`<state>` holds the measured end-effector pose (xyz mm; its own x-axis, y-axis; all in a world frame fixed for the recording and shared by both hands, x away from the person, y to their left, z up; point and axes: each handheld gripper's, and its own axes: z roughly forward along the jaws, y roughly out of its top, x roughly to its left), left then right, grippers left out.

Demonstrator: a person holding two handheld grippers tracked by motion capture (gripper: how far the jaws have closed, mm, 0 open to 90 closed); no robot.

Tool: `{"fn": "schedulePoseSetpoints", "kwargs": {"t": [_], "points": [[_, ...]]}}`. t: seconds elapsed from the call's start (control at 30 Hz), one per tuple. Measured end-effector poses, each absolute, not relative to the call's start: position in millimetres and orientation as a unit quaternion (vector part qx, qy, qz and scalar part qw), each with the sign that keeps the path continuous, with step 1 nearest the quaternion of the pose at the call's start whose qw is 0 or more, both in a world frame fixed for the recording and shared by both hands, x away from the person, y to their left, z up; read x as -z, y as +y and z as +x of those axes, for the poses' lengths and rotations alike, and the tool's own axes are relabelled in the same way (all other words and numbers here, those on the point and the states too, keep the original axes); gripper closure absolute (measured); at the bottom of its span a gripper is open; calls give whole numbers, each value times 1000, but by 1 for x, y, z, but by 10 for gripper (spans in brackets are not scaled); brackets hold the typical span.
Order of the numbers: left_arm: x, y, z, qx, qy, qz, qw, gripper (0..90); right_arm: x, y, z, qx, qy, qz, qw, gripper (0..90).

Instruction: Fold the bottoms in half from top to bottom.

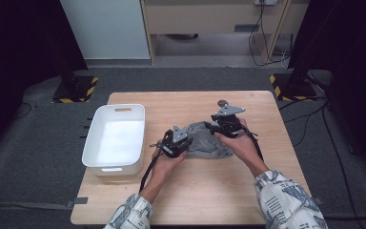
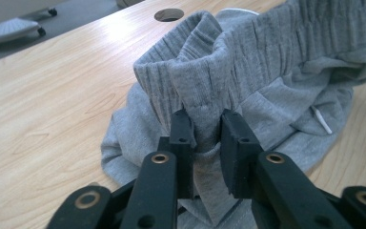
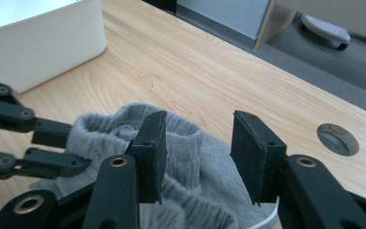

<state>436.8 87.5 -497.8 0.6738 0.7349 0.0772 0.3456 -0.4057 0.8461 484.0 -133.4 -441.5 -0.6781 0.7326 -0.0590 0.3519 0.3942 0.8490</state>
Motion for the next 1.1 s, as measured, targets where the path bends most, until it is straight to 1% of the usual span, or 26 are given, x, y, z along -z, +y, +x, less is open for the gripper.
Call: {"fn": "schedulePoseSetpoints", "kwargs": {"t": [0.17,0.37,0.6,0.63,0.67,0.7,0.83,0.9,1.1], "points": [[498,88,437,-225,333,808,431,774,443,-128,497,-428,808,346,209,584],[499,89,436,-225,328,809,433,792,448,-117,510,-413,817,353,193,583],[499,89,435,-226,325,811,432,797,460,-112,513,-395,833,350,164,534],[498,89,435,-226,324,811,432,797,461,-112,513,-391,836,350,161,560],[498,90,435,-226,325,810,432,798,461,-111,512,-387,839,346,164,633],[498,90,435,-226,326,810,433,797,461,-111,512,-384,841,343,166,682],[498,92,434,-226,328,808,435,797,461,-110,510,-378,849,337,152,822],[498,93,433,-226,329,806,436,797,460,-111,507,-378,851,332,154,843],[494,97,425,-228,323,805,442,797,453,-120,494,-403,843,325,149,851]]}}
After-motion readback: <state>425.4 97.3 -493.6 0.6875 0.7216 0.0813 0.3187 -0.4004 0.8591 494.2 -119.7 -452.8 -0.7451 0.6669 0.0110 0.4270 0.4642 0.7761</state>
